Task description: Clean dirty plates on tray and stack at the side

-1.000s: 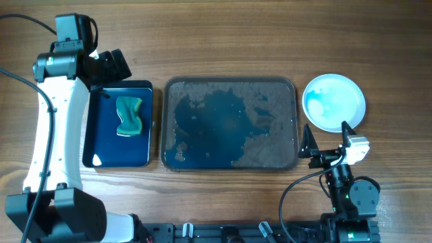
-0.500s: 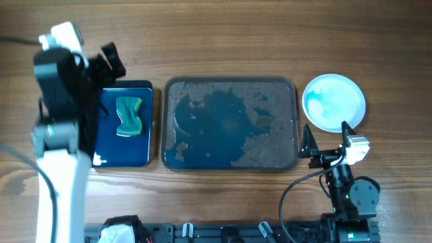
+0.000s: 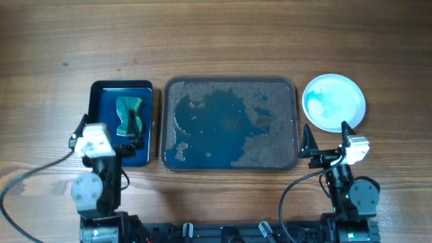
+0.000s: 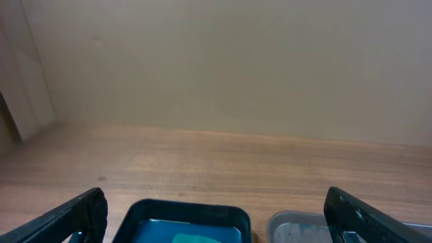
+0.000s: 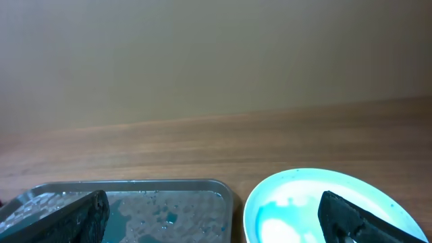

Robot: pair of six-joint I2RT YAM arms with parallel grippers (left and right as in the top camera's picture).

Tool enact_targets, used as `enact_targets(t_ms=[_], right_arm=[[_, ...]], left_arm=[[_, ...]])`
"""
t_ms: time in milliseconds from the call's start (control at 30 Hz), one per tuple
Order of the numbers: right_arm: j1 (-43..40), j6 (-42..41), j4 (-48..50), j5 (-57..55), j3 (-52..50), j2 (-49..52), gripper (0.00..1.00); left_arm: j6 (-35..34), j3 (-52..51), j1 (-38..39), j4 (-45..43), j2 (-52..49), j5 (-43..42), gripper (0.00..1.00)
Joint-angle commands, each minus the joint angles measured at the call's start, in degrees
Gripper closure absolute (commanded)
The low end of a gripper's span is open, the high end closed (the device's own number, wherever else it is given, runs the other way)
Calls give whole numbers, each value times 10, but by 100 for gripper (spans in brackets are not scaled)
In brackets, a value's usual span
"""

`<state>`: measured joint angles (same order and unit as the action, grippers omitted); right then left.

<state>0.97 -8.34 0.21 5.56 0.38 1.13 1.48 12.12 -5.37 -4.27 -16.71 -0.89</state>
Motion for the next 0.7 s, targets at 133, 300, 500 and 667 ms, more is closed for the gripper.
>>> enact_targets(t_ms=[133,300,500,667], right_arm=[[3,-8,2,9,-1,-3,0],[3,-8,2,9,-1,-3,0],[3,-8,2,9,-1,-3,0],[3,-8,2,9,-1,-3,0]], left_arm=[[22,-59,-1,57,111,-10,0],[22,-78,-1,95,155,-10,0],[27,-96,10,104,165,-9,0],[28,-111,23,99,165,-3,0]])
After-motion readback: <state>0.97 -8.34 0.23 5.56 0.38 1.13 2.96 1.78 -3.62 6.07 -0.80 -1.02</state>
